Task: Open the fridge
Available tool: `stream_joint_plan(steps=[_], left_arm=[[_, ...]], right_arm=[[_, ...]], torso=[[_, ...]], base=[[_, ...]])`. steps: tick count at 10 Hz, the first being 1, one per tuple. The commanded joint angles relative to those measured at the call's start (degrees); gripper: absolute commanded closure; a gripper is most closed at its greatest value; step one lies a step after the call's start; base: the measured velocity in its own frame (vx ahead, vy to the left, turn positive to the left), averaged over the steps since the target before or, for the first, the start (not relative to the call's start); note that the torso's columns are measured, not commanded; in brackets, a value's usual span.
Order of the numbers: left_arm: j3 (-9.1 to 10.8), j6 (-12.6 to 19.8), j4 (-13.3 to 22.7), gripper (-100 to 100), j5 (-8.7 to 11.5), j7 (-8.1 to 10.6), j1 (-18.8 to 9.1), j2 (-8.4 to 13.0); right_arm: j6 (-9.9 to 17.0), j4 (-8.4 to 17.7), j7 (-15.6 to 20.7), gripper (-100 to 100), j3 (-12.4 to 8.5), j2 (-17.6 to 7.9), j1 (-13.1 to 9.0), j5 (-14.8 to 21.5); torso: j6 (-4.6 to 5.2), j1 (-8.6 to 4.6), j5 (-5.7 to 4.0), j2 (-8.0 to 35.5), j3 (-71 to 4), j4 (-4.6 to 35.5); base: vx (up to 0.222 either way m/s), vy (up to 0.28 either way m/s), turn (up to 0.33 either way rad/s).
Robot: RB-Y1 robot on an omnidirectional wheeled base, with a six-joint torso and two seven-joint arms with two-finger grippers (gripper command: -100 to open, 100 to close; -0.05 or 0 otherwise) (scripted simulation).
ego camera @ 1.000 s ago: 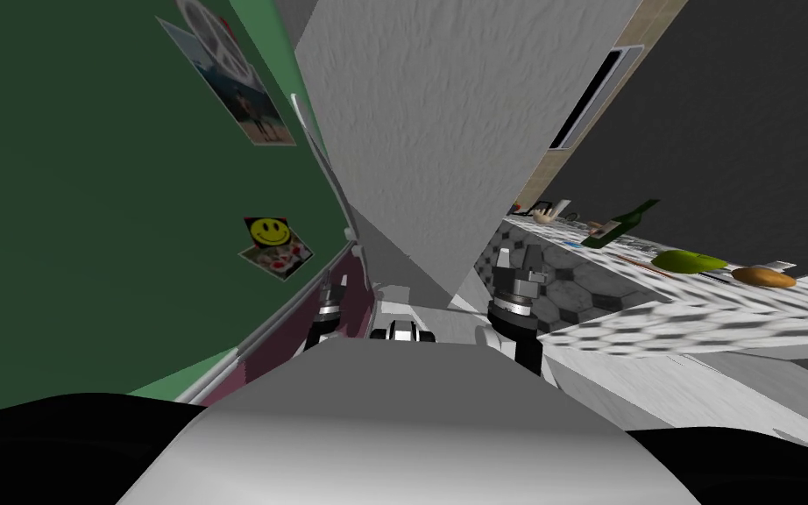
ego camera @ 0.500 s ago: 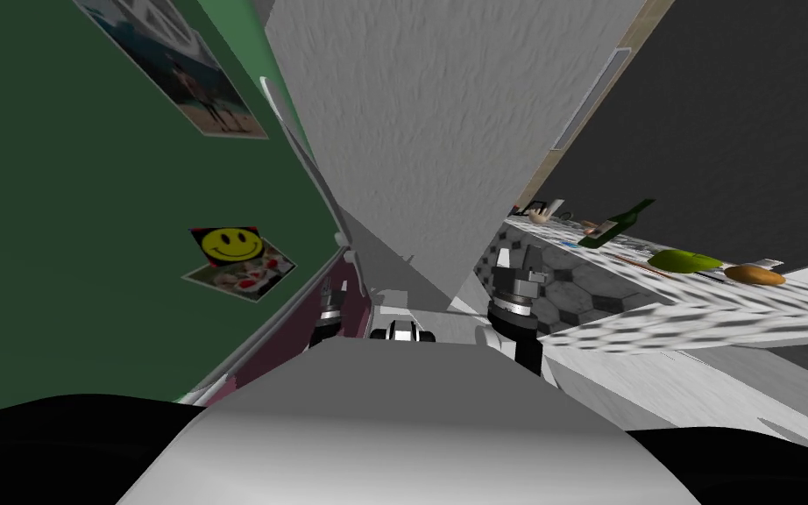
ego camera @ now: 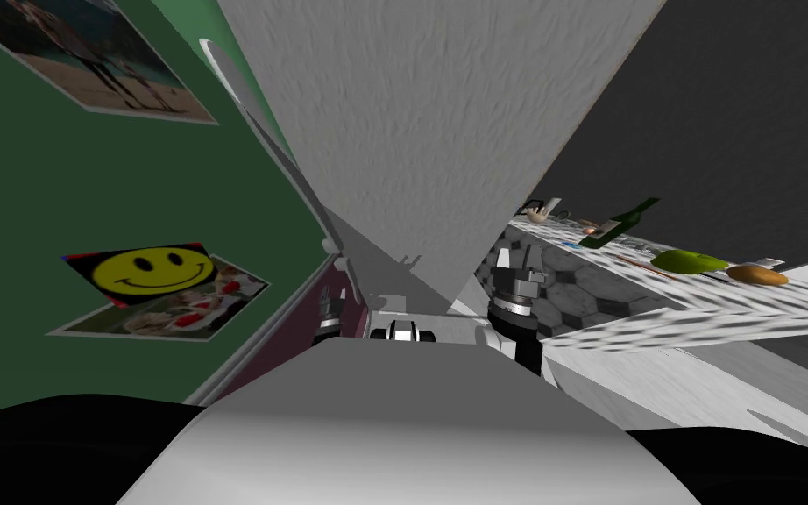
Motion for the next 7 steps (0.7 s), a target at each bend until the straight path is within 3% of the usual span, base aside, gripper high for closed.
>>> stream_joint_plan(steps=[1,7], left_arm=[[0.61,-1.0,3.9,-100,1.0,1.06,-0.7,-0.1],[0.94,-4.8,12.6,-100,2.6,3.0,-1.6,-1.8]], right_arm=[[0.0,0.0,0.0,0,0.0,0.0,0.0,0.0],[0.0,0.0,0.0,0,0.0,0.0,0.0,0.0]], torso=[[0.0,0.09,0.02,0.0,0.0,0.0],[-0.1,0.06,0.02,-0.1,-0.1,0.0]], base=[[0.068,-0.007,-0.069],[0.089,0.008,-0.059]])
